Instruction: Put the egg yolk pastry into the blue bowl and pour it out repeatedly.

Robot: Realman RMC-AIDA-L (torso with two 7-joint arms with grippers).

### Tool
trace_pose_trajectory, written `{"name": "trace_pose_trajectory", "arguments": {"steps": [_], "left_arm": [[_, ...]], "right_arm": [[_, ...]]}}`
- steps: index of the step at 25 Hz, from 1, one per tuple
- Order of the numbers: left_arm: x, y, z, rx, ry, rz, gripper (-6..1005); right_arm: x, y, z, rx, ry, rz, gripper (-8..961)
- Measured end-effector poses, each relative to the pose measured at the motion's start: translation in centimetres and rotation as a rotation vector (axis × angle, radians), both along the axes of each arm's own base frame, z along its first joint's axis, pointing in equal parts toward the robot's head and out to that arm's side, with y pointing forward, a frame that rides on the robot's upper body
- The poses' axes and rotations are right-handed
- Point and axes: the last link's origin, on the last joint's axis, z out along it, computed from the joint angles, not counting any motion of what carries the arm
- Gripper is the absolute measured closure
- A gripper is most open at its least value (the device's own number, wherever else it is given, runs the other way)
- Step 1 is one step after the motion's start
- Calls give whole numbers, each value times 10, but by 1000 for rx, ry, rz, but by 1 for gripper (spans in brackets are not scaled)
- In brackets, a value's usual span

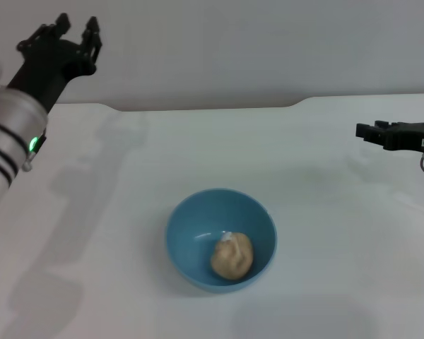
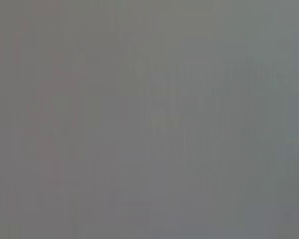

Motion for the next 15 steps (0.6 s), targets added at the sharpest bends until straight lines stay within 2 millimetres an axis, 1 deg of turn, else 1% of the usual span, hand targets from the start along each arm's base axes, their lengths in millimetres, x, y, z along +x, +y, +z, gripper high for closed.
{"name": "trace_pose_trajectory", "arguments": {"steps": [2, 3, 4, 6, 8, 9, 11, 12, 13, 15], "left_arm": [[-12, -5, -1, 35, 8, -36, 580], [-12, -5, -1, 35, 8, -36, 580], [-25, -7, -3, 48, 27, -40, 580], [-31, -7, -2, 58, 30, -29, 583], [-46, -6, 2, 82, 28, 18, 585], [-50, -6, 3, 87, 27, 34, 587], [-58, -7, 4, 92, 30, 57, 590], [-60, -8, 5, 93, 31, 62, 591], [-62, -9, 6, 95, 32, 66, 591], [-66, -13, 7, 101, 32, 73, 591]], "right_arm": [[2, 1, -2, 16, -2, -1, 565], [2, 2, -3, 28, 4, 4, 565], [2, 3, -3, 46, 10, 16, 565], [0, 4, -3, 95, 20, 57, 565], [0, 3, -6, 144, 13, 119, 565], [0, 2, -8, 165, -6, 155, 565], [1, -2, -19, 217, -76, 249, 564], [3, -5, -25, 291, -135, 310, 564], [3, -5, -25, 291, -135, 310, 564], [8, -10, -29, 393, -184, 339, 565]]}}
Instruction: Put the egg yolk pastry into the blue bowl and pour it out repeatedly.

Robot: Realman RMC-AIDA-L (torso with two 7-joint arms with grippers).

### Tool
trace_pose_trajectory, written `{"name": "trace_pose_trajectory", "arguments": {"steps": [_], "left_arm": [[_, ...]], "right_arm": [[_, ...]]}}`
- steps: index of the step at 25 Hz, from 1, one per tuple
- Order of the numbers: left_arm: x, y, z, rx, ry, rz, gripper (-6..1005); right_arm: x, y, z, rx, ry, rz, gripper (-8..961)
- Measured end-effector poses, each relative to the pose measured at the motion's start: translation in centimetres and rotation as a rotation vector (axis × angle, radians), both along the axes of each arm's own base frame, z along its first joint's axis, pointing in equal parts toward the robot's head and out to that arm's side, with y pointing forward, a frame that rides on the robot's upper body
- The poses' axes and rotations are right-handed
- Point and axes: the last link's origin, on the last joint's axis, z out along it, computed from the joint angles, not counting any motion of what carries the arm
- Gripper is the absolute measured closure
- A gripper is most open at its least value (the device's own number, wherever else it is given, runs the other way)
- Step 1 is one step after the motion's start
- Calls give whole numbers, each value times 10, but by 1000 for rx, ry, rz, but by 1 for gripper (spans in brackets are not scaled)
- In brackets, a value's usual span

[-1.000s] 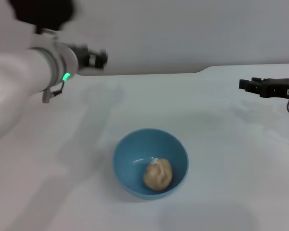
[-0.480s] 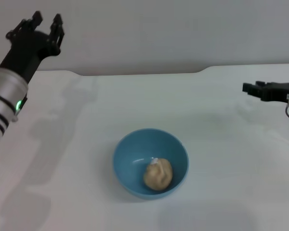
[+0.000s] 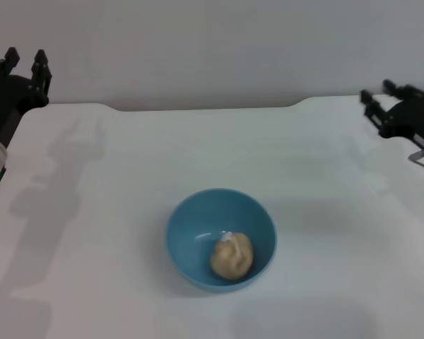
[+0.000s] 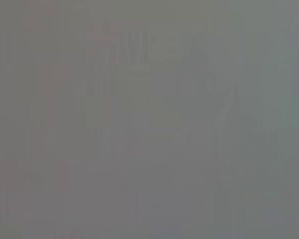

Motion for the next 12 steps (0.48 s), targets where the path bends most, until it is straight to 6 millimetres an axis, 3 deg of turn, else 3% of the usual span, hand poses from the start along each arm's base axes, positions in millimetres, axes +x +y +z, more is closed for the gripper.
{"name": "trace_pose_trajectory", "arguments": {"steps": [3, 8, 12], "left_arm": [[-6, -5, 1, 3, 2, 11, 591], [-13, -11, -3, -10, 9, 27, 591], [-17, -18, -7, -24, 10, 37, 591]], "right_arm": [[8, -11, 1, 191, -50, 2, 567], [15, -37, 18, 517, -114, -21, 568], [18, -57, 25, 591, -101, 5, 568]]}}
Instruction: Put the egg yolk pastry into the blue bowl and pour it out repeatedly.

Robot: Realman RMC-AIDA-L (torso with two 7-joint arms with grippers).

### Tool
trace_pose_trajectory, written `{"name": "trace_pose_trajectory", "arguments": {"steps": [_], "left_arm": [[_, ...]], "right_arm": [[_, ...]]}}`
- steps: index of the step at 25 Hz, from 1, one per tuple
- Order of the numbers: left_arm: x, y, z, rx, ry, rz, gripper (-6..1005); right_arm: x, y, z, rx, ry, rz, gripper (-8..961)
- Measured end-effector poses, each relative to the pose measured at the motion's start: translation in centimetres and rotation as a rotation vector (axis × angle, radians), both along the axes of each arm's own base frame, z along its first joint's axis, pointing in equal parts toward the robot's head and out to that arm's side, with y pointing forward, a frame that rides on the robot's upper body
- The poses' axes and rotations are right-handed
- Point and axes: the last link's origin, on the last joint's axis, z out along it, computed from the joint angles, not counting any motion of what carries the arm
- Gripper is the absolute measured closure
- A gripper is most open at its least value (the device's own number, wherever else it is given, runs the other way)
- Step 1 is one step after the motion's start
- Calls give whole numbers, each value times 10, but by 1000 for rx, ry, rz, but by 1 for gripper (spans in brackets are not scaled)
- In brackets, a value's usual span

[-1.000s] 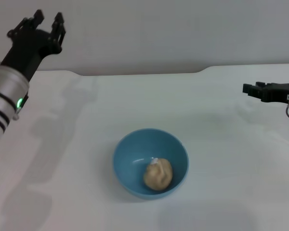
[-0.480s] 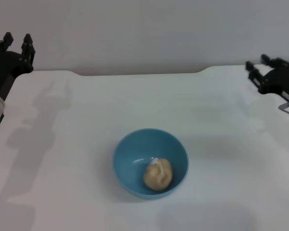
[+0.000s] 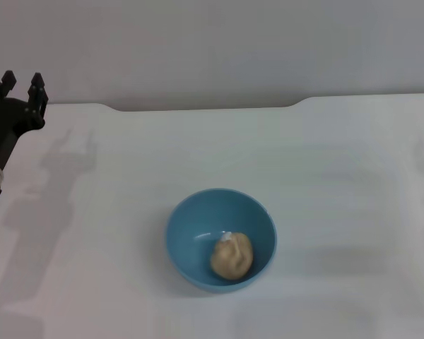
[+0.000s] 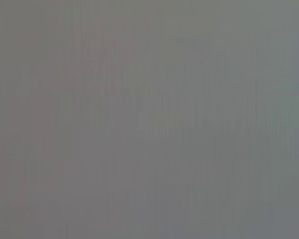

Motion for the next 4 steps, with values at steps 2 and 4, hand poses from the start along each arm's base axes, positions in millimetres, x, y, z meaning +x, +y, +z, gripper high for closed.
{"name": "trace_pose_trajectory", "arguments": {"steps": [2, 4], "left_arm": [[-3, -5, -3, -8, 0, 8, 591], [-4, -7, -5, -18, 3, 7, 591]], "right_arm": [[5, -10, -3, -4, 20, -10, 568], [9, -15, -4, -7, 33, -25, 568]]}}
